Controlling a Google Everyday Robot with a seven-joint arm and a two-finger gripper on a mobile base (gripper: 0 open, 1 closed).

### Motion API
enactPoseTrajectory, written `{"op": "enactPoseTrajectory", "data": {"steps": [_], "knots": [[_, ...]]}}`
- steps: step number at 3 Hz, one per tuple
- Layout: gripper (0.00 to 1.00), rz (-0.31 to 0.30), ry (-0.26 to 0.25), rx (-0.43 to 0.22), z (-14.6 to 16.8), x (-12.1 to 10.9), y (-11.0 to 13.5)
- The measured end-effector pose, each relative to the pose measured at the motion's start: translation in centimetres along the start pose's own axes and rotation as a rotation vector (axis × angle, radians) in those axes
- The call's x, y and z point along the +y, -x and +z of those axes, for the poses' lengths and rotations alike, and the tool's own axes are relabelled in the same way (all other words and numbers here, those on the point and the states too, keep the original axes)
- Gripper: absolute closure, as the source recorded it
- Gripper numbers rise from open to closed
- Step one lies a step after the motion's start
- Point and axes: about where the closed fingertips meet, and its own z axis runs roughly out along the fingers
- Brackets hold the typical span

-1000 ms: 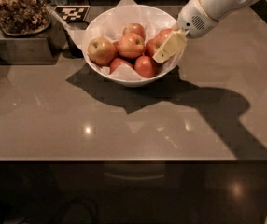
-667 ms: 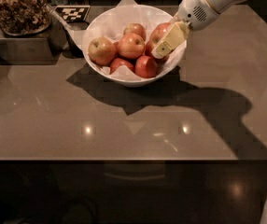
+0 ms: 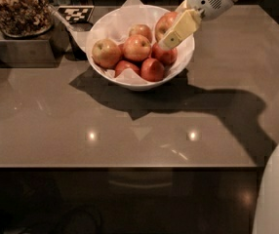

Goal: Pick apple from white bowl

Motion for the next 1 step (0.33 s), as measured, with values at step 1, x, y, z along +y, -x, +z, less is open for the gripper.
{"op": "enactPoseTrajectory", "data": {"steps": [1], "knots": [[1.00,0.005,0.032,-0.082,-0.62,-0.11,0.18]]}}
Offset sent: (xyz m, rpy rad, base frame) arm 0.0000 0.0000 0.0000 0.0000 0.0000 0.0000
